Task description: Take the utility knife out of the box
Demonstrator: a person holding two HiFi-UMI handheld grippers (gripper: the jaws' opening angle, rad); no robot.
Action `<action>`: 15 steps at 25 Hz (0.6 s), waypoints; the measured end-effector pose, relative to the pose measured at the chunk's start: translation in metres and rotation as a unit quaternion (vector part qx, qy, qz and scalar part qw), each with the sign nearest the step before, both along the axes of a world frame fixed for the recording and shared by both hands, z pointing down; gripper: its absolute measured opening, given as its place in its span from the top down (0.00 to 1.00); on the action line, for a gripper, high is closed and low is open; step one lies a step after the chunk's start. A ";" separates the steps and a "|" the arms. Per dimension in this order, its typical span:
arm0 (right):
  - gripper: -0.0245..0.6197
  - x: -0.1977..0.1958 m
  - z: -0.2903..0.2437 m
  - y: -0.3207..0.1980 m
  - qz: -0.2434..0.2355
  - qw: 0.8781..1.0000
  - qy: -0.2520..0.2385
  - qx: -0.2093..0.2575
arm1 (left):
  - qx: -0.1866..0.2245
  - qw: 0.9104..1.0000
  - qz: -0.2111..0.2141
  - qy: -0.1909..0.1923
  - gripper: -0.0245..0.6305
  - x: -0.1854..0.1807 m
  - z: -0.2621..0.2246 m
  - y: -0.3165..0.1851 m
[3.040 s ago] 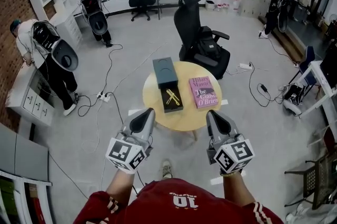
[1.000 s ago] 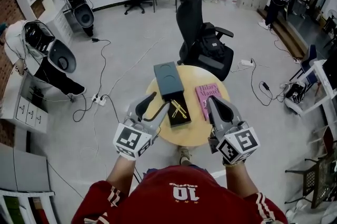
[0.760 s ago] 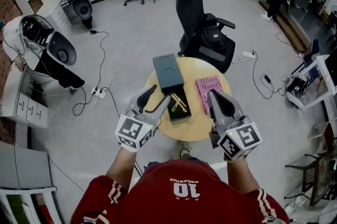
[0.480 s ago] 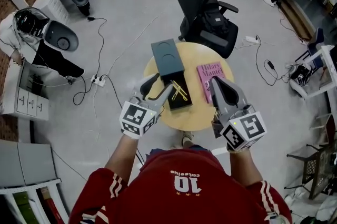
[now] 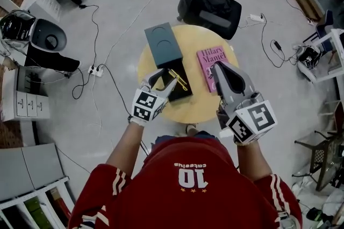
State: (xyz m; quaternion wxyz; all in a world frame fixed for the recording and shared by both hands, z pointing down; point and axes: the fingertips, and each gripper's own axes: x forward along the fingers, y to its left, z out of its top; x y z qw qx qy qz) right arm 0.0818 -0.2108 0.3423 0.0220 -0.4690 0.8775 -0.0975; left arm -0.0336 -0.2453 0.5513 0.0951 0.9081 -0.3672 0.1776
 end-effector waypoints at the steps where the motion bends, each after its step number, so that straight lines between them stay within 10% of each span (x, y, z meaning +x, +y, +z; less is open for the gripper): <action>1: 0.98 0.002 0.001 -0.003 0.000 1.000 0.000 -0.002 | -0.008 1.000 0.003 -0.014 0.64 0.003 0.012 -0.002; 15: 0.98 0.018 0.029 -0.030 -0.006 0.999 -0.005 -0.036 | -0.186 0.975 0.007 -0.120 0.64 0.018 0.186 -0.009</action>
